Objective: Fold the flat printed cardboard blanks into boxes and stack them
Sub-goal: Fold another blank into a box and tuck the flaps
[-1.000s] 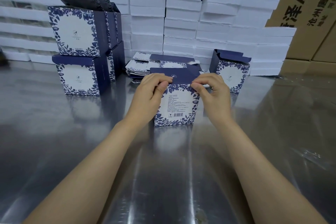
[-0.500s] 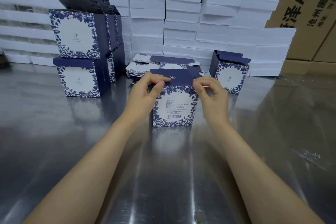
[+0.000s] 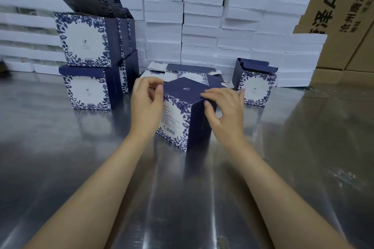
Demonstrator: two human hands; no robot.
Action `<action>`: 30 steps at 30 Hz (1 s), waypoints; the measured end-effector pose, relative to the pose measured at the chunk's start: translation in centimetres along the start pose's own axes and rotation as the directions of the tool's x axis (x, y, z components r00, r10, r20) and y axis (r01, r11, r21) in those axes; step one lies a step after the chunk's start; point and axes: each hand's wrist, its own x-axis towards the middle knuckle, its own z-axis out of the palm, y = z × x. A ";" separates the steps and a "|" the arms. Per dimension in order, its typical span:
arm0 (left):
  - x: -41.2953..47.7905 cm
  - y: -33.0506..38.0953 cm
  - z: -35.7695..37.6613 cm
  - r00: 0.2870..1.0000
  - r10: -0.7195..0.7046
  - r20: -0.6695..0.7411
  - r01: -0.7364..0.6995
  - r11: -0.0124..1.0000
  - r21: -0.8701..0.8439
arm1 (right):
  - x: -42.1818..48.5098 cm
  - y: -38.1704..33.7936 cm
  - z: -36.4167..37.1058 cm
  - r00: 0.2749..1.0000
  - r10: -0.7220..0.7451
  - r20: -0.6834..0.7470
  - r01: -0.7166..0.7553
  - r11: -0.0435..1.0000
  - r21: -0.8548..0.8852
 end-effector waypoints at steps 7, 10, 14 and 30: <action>0.0 0.9 0.8 0.893 -0.260 0.367 0.364 0.897 -0.251 | 1.0 -2.1 -0.1 0.998 -0.054 -0.030 0.058 0.986 0.157; 0.7 0.9 -0.1 0.864 -0.270 0.425 0.423 0.847 -0.323 | 1.0 -1.3 -0.9 1.000 -0.003 -0.022 0.009 0.961 0.275; 0.9 0.8 -0.3 0.871 -0.272 0.410 0.422 0.842 -0.337 | 1.2 -0.7 -1.0 0.984 0.148 0.102 -0.180 0.814 0.553; -1.2 0.5 0.4 0.829 0.378 0.411 -0.479 0.860 0.176 | 1.0 -0.4 -0.8 0.992 0.035 0.118 -0.052 0.988 0.143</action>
